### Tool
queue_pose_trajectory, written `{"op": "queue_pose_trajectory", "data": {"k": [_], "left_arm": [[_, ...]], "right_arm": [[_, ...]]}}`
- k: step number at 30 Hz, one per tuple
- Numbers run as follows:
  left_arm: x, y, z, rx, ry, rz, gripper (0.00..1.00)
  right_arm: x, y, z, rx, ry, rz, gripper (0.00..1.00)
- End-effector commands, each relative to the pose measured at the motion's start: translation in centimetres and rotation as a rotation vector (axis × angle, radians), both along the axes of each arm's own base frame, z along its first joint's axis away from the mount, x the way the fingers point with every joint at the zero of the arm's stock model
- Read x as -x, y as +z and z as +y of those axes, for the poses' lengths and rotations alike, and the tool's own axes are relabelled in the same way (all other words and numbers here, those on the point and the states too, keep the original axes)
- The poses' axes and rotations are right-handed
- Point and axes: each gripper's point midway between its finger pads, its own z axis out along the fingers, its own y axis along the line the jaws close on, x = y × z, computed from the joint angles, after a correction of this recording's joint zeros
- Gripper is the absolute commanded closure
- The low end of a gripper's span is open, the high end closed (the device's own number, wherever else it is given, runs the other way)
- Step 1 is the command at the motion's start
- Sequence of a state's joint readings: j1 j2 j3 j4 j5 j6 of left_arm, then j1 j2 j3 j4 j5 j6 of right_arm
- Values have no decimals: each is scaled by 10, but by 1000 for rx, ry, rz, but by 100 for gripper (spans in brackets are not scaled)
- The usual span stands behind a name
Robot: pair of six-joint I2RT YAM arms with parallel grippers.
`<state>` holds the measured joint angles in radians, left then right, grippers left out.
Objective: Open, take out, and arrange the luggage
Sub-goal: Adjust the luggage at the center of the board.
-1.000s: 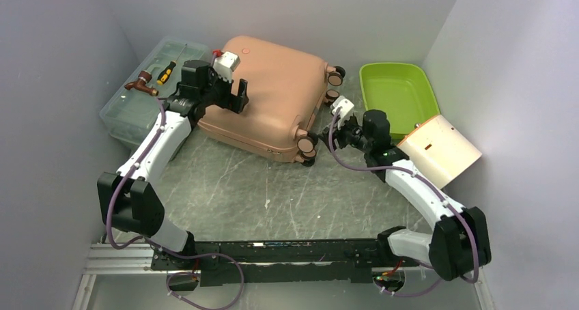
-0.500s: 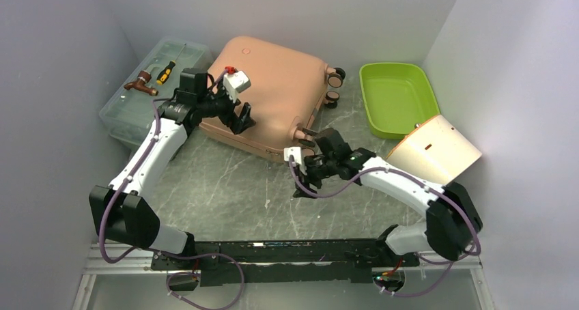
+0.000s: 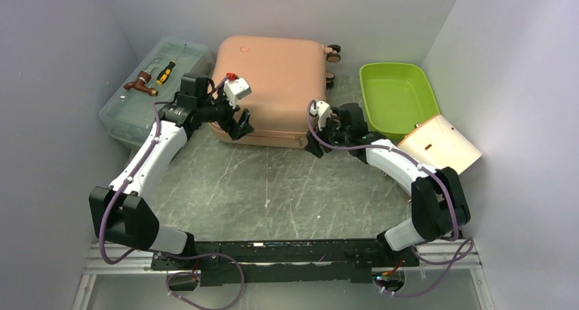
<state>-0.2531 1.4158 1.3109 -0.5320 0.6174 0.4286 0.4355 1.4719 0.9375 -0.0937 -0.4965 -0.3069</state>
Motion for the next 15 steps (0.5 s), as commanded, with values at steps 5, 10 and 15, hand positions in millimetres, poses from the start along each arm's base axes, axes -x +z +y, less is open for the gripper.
{"op": "queue_pose_trajectory", "data": {"k": [5, 10, 15], "left_arm": [[2, 11, -8, 29, -41, -37, 1], [0, 22, -10, 42, -47, -58, 1], [-6, 35, -17, 69, -58, -83, 1]], "right_arm": [[-39, 43, 11, -119, -132, -230, 31], [-48, 24, -14, -106, -331, -183, 33], [-47, 17, -18, -131, -394, -141, 38]]}}
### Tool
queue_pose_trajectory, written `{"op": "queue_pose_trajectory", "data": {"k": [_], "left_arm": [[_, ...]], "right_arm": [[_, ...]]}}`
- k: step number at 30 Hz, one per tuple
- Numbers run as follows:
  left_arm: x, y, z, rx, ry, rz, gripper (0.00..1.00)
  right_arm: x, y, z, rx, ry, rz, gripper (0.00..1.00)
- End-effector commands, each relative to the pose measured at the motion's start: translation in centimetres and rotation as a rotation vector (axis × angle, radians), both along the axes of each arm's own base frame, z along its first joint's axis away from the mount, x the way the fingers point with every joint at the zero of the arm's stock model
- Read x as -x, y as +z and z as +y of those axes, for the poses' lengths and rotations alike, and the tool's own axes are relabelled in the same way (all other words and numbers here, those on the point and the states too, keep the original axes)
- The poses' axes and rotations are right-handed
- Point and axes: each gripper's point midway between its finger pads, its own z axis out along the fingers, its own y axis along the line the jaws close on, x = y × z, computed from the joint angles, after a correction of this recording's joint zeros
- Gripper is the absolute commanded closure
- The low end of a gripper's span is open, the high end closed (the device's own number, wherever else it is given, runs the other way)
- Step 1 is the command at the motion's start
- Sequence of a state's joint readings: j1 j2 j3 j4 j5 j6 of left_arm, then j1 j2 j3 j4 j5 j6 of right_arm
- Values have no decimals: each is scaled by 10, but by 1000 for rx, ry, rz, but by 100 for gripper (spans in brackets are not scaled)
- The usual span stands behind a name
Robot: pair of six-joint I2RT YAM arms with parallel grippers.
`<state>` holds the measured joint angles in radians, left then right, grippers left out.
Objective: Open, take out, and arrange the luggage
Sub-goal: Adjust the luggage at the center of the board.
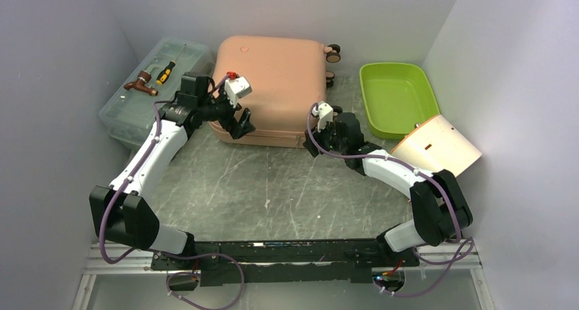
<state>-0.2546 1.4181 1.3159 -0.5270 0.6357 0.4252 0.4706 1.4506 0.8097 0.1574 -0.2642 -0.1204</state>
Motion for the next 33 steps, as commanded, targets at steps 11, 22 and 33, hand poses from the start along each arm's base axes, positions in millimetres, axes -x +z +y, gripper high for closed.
{"op": "queue_pose_trajectory", "data": {"k": [11, 22, 33], "left_arm": [[-34, 26, -34, 51, -24, -80, 1], [-52, 9, -47, 52, -11, -37, 1], [-48, 13, -50, 49, -6, -49, 1]], "right_arm": [[-21, -1, -12, -33, -156, -5, 42], [2, 26, -26, 4, -150, -58, 39], [-13, 8, -4, 21, -195, -34, 36]]}}
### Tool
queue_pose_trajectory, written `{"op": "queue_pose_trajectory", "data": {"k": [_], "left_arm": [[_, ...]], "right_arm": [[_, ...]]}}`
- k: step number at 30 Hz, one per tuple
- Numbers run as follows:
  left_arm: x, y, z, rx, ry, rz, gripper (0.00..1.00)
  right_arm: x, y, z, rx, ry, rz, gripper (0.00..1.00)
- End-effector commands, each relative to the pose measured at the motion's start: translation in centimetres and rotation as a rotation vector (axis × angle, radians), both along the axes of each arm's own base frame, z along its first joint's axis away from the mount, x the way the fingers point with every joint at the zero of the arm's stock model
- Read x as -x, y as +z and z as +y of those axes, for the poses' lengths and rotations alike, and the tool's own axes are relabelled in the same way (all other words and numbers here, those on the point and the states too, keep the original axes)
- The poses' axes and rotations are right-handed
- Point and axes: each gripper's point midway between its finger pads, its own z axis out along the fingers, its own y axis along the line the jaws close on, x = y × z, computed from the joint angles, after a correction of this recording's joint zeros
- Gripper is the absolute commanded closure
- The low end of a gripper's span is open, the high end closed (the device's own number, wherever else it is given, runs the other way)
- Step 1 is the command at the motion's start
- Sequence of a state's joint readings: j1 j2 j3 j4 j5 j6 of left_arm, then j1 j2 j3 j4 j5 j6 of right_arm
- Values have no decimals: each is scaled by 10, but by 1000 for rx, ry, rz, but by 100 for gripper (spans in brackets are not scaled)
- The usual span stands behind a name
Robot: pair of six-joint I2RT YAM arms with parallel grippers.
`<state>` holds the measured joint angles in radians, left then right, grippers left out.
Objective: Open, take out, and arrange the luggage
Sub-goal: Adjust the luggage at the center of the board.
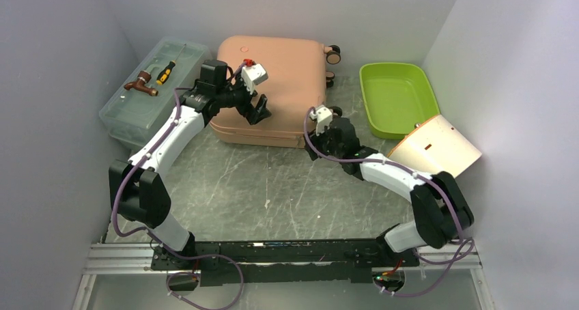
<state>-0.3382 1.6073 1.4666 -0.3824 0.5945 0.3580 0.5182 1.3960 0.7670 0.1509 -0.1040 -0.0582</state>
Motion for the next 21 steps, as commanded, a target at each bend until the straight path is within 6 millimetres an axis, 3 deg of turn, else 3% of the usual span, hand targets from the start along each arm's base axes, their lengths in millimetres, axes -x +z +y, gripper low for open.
{"op": "queue_pose_trajectory", "data": {"k": [1, 6, 15, 19, 21], "left_arm": [[2, 4, -1, 8, 12, 8, 1], [3, 5, -2, 18, 10, 4, 1], [-1, 3, -2, 9, 20, 1, 1], [-2, 3, -3, 11, 16, 11, 1], [-2, 3, -3, 12, 15, 12, 1]], "right_arm": [[-20, 5, 6, -1, -82, -19, 36], [-28, -8, -1, 28, -143, -13, 39], [-26, 16, 24, -74, -59, -43, 41], [-34, 14, 26, -38, -99, -42, 47], [-37, 8, 25, -14, -114, -34, 56]]}}
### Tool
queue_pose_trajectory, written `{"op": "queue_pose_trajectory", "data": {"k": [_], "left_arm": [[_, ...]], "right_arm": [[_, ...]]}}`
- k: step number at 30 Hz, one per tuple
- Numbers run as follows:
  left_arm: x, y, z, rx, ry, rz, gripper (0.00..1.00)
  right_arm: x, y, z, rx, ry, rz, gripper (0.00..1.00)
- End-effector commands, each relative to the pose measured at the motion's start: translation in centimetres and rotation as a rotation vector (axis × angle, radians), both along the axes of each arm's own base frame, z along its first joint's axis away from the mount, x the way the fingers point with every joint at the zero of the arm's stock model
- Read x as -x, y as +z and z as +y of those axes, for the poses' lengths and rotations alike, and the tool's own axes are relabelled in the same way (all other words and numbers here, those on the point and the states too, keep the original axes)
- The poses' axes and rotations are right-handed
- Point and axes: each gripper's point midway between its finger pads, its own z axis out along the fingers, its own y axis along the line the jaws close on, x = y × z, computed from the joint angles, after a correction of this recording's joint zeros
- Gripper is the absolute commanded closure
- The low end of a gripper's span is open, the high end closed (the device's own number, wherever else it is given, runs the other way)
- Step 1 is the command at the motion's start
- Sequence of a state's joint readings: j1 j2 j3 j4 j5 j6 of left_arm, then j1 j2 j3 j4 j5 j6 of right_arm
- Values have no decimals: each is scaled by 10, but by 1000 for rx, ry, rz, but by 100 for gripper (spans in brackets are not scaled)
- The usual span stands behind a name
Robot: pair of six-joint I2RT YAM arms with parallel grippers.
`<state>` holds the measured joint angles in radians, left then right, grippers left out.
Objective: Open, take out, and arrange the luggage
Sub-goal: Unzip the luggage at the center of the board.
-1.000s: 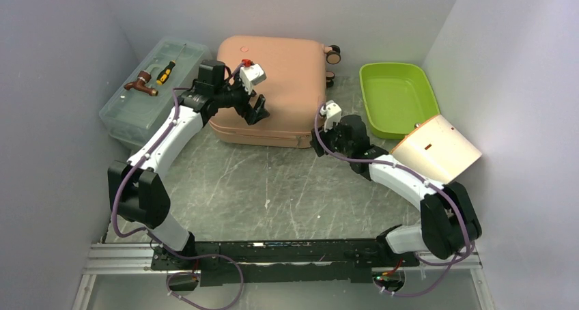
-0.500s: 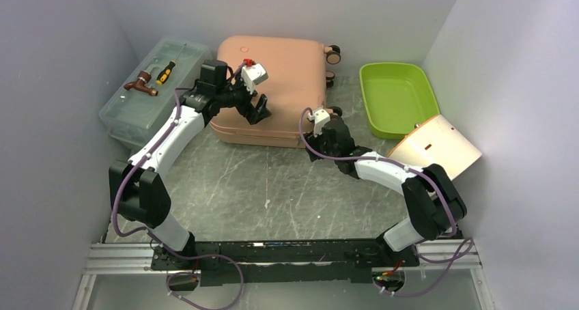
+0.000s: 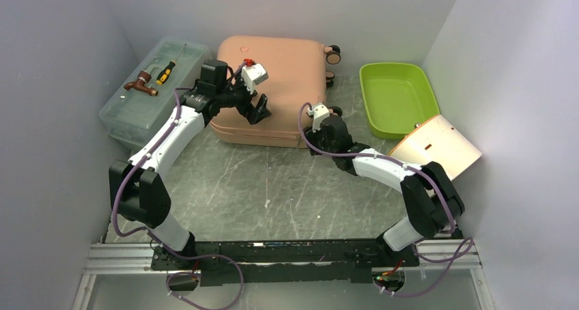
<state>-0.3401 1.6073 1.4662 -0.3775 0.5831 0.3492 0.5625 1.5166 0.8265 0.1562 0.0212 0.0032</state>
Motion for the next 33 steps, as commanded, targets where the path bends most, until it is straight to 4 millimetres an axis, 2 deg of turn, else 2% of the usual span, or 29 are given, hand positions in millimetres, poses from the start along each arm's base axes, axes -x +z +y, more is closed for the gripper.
{"op": "queue_pose_trajectory", "data": {"k": [1, 3, 5, 8, 12, 20, 25, 27, 33], "left_arm": [[0, 3, -3, 12, 4, 10, 1], [-1, 2, -3, 10, 7, 5, 1], [-4, 0, -1, 3, 22, 0, 1], [-17, -10, 9, -35, 100, -6, 1], [-36, -26, 23, -90, 207, -7, 1], [-56, -66, 44, -187, 351, 34, 1], [-59, -99, 54, -264, 386, 96, 1], [-59, -110, 56, -290, 387, 122, 5], [-56, -123, 57, -312, 382, 151, 14]], "right_arm": [[-22, 30, 17, -41, -17, -85, 63], [-23, 28, 16, -19, -9, -91, 76], [-25, 29, 14, -3, -16, -105, 84], [-26, 30, 6, 29, -36, -120, 99], [-23, 31, -5, 76, -44, -145, 100], [-26, 29, -38, 151, -118, -158, 100], [-29, 26, -60, 119, -170, -133, 100], [-30, 24, -66, 95, -188, -134, 100], [-36, 23, -85, -8, -247, -130, 100]]}}
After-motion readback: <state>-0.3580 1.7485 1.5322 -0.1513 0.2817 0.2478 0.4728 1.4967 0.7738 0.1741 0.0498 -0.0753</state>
